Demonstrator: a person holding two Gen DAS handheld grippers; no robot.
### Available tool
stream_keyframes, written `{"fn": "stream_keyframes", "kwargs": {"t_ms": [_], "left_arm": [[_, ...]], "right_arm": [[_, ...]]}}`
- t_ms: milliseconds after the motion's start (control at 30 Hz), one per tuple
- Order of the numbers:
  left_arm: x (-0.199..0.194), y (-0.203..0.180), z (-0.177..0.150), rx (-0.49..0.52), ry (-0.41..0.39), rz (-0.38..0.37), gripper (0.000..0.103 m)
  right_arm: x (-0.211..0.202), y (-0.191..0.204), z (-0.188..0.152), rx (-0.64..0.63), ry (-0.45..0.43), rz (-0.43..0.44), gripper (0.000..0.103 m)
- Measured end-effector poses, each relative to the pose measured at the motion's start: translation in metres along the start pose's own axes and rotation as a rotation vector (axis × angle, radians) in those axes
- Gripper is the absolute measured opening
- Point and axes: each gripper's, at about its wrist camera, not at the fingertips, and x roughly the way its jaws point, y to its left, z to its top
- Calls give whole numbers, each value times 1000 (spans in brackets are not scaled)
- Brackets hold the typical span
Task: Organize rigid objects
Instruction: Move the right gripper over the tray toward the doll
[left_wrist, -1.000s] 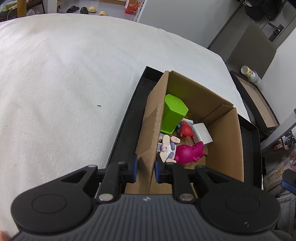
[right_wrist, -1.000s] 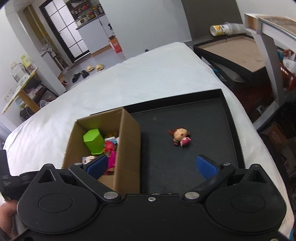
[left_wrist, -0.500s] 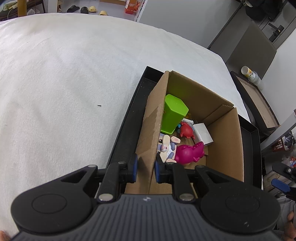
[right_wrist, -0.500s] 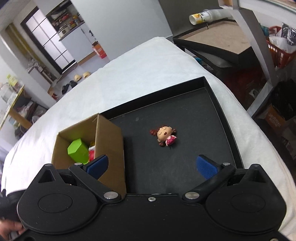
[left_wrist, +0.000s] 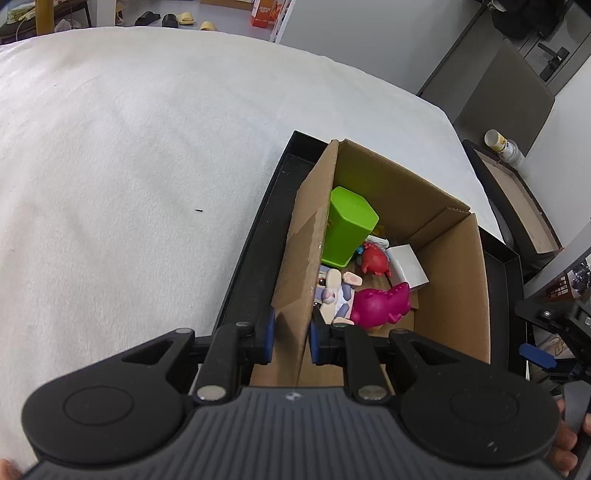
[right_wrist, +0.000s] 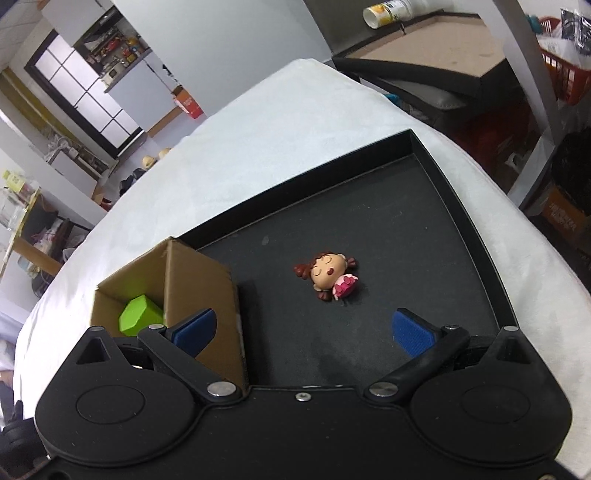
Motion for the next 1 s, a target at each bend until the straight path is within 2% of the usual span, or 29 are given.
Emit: {"fn": "stream_keyframes", "kwargs": {"t_ms": [500, 767, 867, 967, 1000], "left_arm": [[3, 1, 3, -14, 7, 1, 18], [4, 0, 3, -7, 6, 8, 18], [4, 0, 2, -10, 6, 8, 18], [4, 0, 3, -10, 6, 8, 18], [4, 0, 2, -10, 6, 8, 18]], "right_arm": [[43, 3, 8, -61, 32, -99, 97], [62, 15, 14, -128, 9, -127, 96], [67, 17, 13, -162, 16, -140, 87], [71, 17, 11, -166, 31, -144, 68], [68, 17, 10, -178, 22, -149, 50]]}}
